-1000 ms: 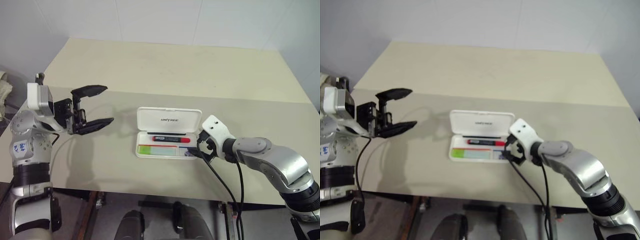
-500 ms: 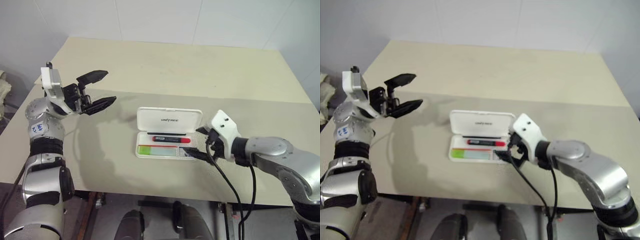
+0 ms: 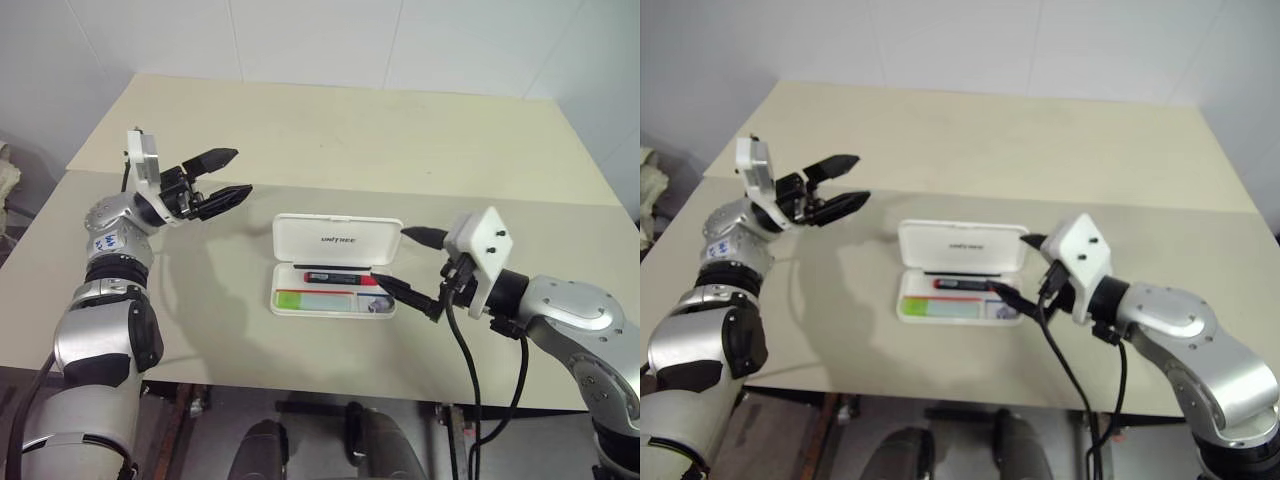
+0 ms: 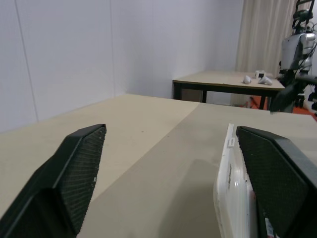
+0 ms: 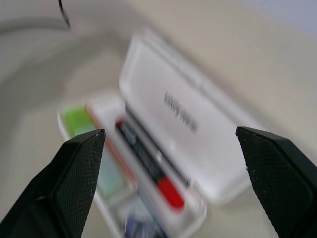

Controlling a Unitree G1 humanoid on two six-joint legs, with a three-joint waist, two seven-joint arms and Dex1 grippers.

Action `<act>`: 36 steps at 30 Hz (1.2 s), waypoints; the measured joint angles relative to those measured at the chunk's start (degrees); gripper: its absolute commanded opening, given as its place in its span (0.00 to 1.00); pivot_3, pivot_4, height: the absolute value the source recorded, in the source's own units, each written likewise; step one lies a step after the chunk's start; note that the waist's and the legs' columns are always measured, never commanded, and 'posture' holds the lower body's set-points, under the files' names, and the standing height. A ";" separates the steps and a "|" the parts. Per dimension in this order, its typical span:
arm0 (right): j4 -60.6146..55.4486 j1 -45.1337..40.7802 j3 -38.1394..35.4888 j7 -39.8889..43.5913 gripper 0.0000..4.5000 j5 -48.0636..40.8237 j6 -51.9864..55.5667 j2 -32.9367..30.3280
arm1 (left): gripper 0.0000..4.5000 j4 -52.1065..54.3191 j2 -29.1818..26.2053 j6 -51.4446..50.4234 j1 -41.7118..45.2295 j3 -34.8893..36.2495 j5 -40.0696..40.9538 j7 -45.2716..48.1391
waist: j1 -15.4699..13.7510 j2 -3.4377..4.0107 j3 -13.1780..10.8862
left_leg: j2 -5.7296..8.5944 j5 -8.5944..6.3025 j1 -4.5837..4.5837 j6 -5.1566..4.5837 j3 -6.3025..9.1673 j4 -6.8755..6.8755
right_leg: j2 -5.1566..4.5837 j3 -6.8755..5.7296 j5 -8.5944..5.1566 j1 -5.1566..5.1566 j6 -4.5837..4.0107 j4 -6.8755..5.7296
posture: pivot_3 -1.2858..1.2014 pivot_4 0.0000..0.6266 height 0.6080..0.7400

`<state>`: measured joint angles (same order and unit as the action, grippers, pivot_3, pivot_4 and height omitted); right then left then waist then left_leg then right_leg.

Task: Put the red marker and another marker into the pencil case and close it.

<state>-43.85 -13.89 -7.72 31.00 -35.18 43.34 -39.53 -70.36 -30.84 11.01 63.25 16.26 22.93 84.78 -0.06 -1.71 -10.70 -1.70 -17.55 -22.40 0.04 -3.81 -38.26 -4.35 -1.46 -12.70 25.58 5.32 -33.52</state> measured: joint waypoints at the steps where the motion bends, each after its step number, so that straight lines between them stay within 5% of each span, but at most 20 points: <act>1: -0.16 0.57 -0.35 0.17 1.00 0.05 -1.19 0.03 | 0.67 -0.30 0.31 -0.42 0.09 -0.02 -0.38 0.09 | 0.01 0.00 0.00 | 0.00 0.00 0.00 0.00 0.00 -0.01 | 0.00 0.00 0.00 0.00 0.00 -0.01 | 0.52 0.24 1.00; 10: -0.82 6.60 -2.79 4.03 1.00 -0.72 -12.45 3.29 | 0.01 -2.85 2.04 -3.26 1.82 -0.87 -4.92 -3.43 | 0.05 -0.03 -0.01 | 0.00 0.00 0.04 0.00 0.00 -0.03 | 0.01 0.03 0.01 -0.02 0.01 -0.08 | 0.52 0.24 1.00; 21: -1.06 11.23 -6.43 6.18 1.00 -2.09 -14.56 1.34 | 0.00 -4.97 4.49 -5.55 2.17 -1.11 -9.57 -9.81 | -0.04 -0.03 -0.01 | 0.00 0.00 0.09 0.01 0.01 -0.19 | 0.01 0.04 0.01 -0.04 0.01 -0.25 | 0.52 0.24 1.00; 36: -2.22 12.85 -8.26 5.70 1.00 -4.05 -14.19 -0.87 | 0.00 -6.11 7.62 -9.01 2.39 -5.00 -15.56 -6.04 | -0.10 -0.05 -0.02 | 0.00 0.00 0.07 0.01 0.03 -0.65 | -0.01 0.07 0.00 -0.08 0.00 -0.29 | 0.52 0.24 1.00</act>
<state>-46.08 -1.03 -15.98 36.70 -39.23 29.15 -40.40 -76.47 -23.22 2.00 65.64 11.26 7.36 78.74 -0.16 -1.76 -10.72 -1.70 -17.55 -22.34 0.05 -3.78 -38.91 -4.36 -1.39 -12.70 25.50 5.31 -33.81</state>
